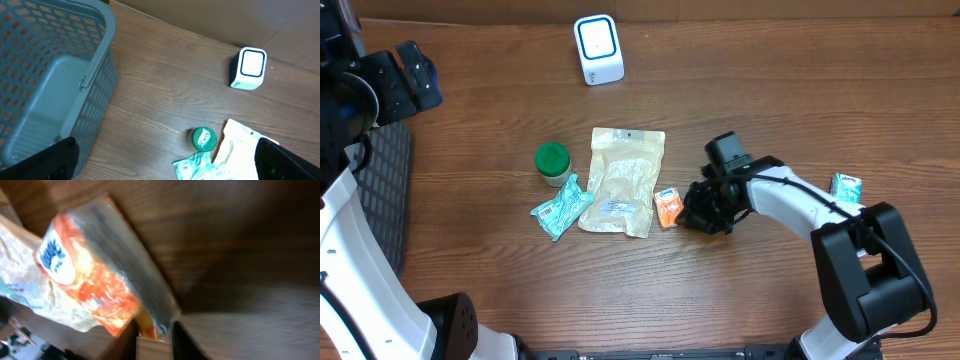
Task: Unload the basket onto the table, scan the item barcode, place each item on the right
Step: 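Lower the right gripper onto the orange Kleenex pack and grasp it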
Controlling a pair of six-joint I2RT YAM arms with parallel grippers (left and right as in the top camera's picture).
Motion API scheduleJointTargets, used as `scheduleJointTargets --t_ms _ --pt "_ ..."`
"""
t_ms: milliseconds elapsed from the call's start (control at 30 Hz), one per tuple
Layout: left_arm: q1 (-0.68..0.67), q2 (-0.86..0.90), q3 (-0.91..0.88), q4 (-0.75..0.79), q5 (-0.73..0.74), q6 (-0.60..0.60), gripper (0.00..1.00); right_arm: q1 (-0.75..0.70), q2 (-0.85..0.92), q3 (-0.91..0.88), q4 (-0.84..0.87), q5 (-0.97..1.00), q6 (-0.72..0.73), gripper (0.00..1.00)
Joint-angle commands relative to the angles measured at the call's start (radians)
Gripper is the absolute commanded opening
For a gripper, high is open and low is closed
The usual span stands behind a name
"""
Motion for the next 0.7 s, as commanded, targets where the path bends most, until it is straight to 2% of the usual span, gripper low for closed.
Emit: scheduleJointTargets --t_ms 0,200,433,500,533,600,667 --pt "0.005 0.003 0.008 0.002 -0.009 0.023 0.99 -0.031 0.003 -0.004 0.004 -0.001 -0.047 0.04" --pt "0.005 0.003 0.008 0.002 -0.01 0.022 1.0 -0.068 0.003 0.011 -0.006 -0.053 -0.205 0.04" --pt "0.005 0.003 0.008 0.002 -0.009 0.023 0.99 -0.111 0.003 0.109 -0.138 -0.052 -0.501 0.04" --pt "0.005 0.003 0.008 0.002 -0.009 0.023 0.99 -0.114 0.003 0.138 -0.169 -0.029 -0.544 0.23" --pt "0.005 0.003 0.008 0.002 -0.009 0.023 1.0 -0.114 0.003 0.15 -0.181 -0.014 -0.561 0.29" --pt "0.005 0.003 0.008 0.002 -0.009 0.023 1.0 -0.113 0.003 0.175 -0.198 0.036 -0.584 0.34" --pt "0.005 0.003 0.008 0.002 -0.009 0.023 1.0 -0.113 0.003 0.189 -0.191 0.104 -0.584 0.34"
